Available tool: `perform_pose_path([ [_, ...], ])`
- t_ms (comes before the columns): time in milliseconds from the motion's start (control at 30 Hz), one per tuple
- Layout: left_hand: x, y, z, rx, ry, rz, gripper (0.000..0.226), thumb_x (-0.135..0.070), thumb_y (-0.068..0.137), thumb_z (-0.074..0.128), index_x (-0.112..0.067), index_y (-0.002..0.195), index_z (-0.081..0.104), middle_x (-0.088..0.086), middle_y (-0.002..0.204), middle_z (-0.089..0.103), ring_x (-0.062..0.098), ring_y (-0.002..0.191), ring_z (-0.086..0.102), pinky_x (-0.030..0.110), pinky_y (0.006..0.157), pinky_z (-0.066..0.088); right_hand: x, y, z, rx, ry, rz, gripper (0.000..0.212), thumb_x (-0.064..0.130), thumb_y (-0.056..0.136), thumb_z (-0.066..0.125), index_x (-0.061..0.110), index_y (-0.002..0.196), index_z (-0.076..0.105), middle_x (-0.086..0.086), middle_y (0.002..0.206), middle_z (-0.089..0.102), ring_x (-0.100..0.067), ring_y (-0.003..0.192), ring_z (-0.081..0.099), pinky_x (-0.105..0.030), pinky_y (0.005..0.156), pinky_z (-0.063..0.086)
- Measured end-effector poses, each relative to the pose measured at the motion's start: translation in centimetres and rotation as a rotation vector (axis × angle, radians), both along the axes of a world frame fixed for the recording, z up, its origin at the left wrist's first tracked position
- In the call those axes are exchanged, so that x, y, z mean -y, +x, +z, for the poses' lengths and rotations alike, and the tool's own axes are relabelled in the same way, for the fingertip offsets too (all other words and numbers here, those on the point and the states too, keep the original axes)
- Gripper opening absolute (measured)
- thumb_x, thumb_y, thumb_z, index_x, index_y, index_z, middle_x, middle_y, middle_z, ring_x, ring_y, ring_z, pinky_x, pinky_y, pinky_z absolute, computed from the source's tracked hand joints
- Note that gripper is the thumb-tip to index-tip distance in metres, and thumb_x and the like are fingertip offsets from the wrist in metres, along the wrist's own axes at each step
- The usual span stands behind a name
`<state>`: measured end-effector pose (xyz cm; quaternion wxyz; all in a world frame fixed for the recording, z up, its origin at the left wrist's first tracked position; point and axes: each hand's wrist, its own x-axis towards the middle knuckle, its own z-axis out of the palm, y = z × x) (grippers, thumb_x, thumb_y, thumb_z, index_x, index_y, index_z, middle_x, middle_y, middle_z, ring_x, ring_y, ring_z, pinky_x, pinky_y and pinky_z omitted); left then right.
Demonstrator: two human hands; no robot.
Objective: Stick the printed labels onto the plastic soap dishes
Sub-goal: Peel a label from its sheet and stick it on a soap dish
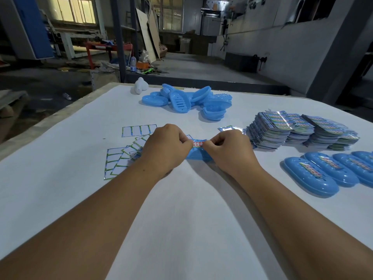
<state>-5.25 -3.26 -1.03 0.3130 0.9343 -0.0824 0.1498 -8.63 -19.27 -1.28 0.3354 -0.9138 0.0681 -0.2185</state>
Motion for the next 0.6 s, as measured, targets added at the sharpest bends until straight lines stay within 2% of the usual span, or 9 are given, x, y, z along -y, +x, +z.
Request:
perform_pose_path([
  [67,0.03,0.04,-0.03,0.004,-0.004,-0.004,0.018,-0.035,0.088,0.063,-0.023,0.076,0.070,-0.008,0.074,0.070,0.013,0.071,0.064,0.029,0.061,0.051,0.00,0.01,0.01,0.005,-0.005,0.004,0.031,0.029,0.080,0.065,0.007,0.059,0.065,-0.009,0.053,0.056,-0.013,0.046,0.037,-0.027,0.048,0.032],
  [167,0.00,0.05,0.01,0.008,-0.015,-0.003,0.022,-0.037,0.089,0.063,-0.021,0.078,0.071,-0.007,0.075,0.070,0.015,0.072,0.065,0.032,0.066,0.055,0.01,-0.01,0.00,0.013,-0.002,0.007,0.032,0.028,0.079,0.064,0.006,0.057,0.062,-0.008,0.049,0.050,-0.013,0.046,0.036,-0.027,0.047,0.031],
  [267,0.06,-0.03,0.07,0.001,0.013,0.002,0.020,-0.034,0.087,0.062,-0.021,0.074,0.070,-0.008,0.069,0.067,0.014,0.069,0.063,0.028,0.060,0.052,0.01,0.06,-0.04,0.006,-0.013,0.005,0.030,0.029,0.080,0.064,0.005,0.063,0.067,-0.012,0.057,0.059,-0.013,0.047,0.035,-0.027,0.047,0.031],
  [367,0.19,-0.14,0.17,-0.008,0.043,0.007,0.016,-0.033,0.087,0.061,-0.024,0.076,0.069,-0.007,0.071,0.067,0.014,0.070,0.063,0.027,0.058,0.049,0.03,0.16,-0.06,-0.002,-0.014,-0.002,0.028,0.031,0.079,0.066,0.009,0.063,0.069,-0.007,0.056,0.063,-0.013,0.047,0.042,-0.025,0.047,0.034],
  [500,0.32,-0.15,0.18,0.008,0.089,0.018,0.013,-0.036,0.086,0.061,-0.027,0.078,0.067,-0.006,0.075,0.068,0.017,0.075,0.063,0.031,0.066,0.052,-0.27,0.13,0.00,0.011,-0.109,-0.015,0.029,0.031,0.079,0.064,0.009,0.060,0.064,-0.007,0.056,0.063,-0.020,0.055,0.054,-0.030,0.051,0.044],
  [600,0.42,-0.26,0.14,0.051,0.141,0.043,0.015,-0.042,0.085,0.061,-0.029,0.083,0.066,-0.009,0.075,0.064,0.017,0.078,0.059,0.030,0.062,0.043,-0.48,0.18,0.04,0.024,-0.185,-0.025,0.034,0.032,0.081,0.063,0.008,0.057,0.058,-0.011,0.058,0.060,-0.023,0.057,0.050,-0.035,0.053,0.045],
])
